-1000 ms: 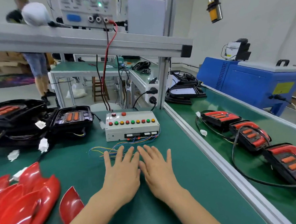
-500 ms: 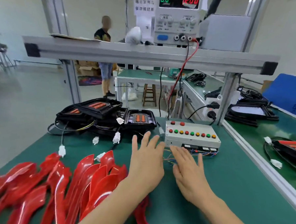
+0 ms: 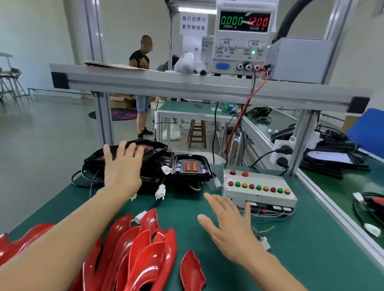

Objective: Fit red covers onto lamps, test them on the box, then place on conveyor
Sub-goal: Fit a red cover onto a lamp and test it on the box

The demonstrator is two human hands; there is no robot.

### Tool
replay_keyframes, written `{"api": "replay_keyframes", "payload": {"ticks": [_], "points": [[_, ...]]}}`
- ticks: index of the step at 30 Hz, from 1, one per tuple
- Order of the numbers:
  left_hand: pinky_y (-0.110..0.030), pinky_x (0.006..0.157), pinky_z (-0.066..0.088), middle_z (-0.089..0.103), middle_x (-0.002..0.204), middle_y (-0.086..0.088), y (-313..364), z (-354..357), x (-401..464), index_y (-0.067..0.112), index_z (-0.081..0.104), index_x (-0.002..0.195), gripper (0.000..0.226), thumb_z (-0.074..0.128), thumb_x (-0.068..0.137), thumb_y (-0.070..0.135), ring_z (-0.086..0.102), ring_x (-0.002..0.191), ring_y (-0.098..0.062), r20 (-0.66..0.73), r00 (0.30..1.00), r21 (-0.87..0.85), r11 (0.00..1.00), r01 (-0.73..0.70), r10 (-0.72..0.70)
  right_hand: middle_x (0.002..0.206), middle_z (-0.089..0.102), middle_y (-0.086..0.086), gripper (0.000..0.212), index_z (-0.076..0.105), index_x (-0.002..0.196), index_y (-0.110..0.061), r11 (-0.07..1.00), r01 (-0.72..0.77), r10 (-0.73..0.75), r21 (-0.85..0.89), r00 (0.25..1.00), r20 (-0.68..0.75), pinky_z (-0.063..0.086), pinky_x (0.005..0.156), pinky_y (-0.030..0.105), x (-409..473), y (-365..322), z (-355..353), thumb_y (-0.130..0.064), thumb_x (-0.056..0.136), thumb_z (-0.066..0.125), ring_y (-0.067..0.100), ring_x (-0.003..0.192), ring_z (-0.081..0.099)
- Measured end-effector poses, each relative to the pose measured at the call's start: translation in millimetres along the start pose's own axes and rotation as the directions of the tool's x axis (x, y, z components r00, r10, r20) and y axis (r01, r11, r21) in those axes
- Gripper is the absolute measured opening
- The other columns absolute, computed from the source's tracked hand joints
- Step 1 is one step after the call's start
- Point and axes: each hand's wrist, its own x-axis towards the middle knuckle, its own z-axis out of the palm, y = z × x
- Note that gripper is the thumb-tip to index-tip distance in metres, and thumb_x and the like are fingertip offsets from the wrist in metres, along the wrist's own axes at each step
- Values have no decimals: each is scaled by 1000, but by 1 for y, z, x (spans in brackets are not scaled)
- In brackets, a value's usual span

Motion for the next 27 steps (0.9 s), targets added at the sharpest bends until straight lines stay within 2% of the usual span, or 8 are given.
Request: {"api": "replay_keyframes", "payload": {"ticks": [6, 12, 17, 19, 21, 23, 25, 27], "points": [[-48, 116, 10, 34, 150, 2, -13, 21, 9, 23, 29, 146, 64, 57, 89, 18, 28, 138, -20, -61, 996, 23, 998, -58, 60, 158, 15, -17, 56, 13, 153, -36, 1000, 25, -26, -10, 1000, -15, -24, 111, 46, 4, -7, 1, -52, 101, 28, 2, 146, 2], [-43, 116, 13, 32, 152, 1, -11, 25, 19, 22, 25, 148, 64, 54, 92, 17, 27, 140, -21, -92, 989, 31, 993, -114, 116, 155, 18, -17, 54, 17, 152, -36, 999, 40, -40, -4, 999, -33, -25, 110, 43, 4, -10, 0, -51, 101, 28, 1, 145, 5], [-34, 111, 25, 43, 145, -2, -10, 24, 24, 19, 42, 139, 45, 48, 94, 12, 40, 131, -21, -120, 978, 56, 985, -165, 171, 155, 20, -16, 53, 20, 151, -36, 999, 45, -45, 5, 998, -52, -24, 112, 42, 2, -9, -1, -51, 101, 30, 1, 145, 6], [-32, 105, 34, 51, 138, -2, -14, 23, 24, 17, 50, 131, 40, 50, 92, 9, 48, 123, -22, -142, 971, 46, 981, -189, 193, 155, 21, -16, 53, 22, 151, -35, 999, 46, -45, 11, 997, -58, -23, 112, 42, 2, -8, -2, -50, 101, 31, 1, 145, 8], [-34, 104, 36, 57, 131, -3, -17, 22, 24, 15, 56, 125, 36, 58, 89, 13, 53, 118, -23, -187, 949, 65, 967, -247, 255, 154, 23, -15, 52, 25, 150, -34, 999, 46, -45, 16, 997, -61, -22, 113, 42, 2, -9, -2, -50, 101, 32, 1, 144, 10], [-38, 110, 27, 51, 139, -4, -18, 24, 22, 15, 52, 132, 51, 67, 84, 21, 46, 128, -24, -149, 936, 92, 947, -308, 319, 153, 25, -14, 51, 27, 150, -33, 999, 48, -47, 18, 997, -55, -22, 113, 42, 1, -11, -2, -49, 101, 33, 1, 144, 11], [-38, 114, 20, 39, 149, -2, -16, 26, 23, 17, 37, 143, 67, 67, 84, 27, 35, 136, -22, -82, 941, 137, 939, -315, 328, 153, 26, -14, 51, 28, 150, -33, 998, 55, -54, 19, 997, -52, -23, 112, 41, 0, -14, -2, -48, 101, 33, 2, 144, 12], [-37, 113, 21, 37, 149, -3, -11, 28, 26, 17, 32, 145, 66, 63, 87, 21, 34, 136, -22, -71, 948, 161, 941, -297, 311, 153, 26, -13, 51, 28, 150, -32, 998, 60, -59, 19, 997, -51, -23, 111, 41, -1, -16, -3, -48, 101, 34, 3, 144, 12]]}}
